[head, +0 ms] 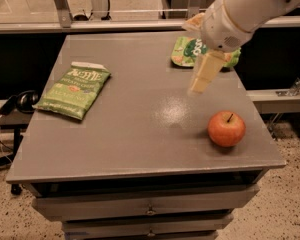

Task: Move green jalapeno chip bag near apple

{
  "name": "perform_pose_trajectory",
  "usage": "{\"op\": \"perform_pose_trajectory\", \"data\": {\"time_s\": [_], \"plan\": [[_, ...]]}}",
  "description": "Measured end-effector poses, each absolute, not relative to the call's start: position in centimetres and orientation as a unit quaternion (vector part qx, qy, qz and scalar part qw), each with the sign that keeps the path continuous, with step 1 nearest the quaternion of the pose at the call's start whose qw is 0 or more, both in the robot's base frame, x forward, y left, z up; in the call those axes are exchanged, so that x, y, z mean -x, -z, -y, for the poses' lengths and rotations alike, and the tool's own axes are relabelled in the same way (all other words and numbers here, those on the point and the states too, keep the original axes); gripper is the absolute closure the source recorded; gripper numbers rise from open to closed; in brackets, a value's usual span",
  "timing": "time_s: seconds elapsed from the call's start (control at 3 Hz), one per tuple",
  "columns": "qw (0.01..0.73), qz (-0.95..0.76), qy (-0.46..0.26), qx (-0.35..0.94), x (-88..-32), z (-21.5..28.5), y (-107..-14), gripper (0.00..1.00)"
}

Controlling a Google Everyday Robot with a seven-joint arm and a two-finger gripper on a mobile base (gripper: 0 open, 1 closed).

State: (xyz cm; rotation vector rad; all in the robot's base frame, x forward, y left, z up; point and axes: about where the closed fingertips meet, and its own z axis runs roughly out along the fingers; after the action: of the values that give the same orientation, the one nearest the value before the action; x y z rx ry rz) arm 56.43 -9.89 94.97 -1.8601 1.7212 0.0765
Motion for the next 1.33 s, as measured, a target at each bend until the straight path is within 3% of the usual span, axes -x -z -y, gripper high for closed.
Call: {"op": "perform_pose_trajectory", "data": {"time_s": [0.67,1.33], "plan": [[0.346,-0.615,-0.134,0.696,-59.7,-4.4,-91.7,0.00],[0.327,-0.645,-0.207,0.659,-62.3,-13.2,-87.2,0.00]]}}
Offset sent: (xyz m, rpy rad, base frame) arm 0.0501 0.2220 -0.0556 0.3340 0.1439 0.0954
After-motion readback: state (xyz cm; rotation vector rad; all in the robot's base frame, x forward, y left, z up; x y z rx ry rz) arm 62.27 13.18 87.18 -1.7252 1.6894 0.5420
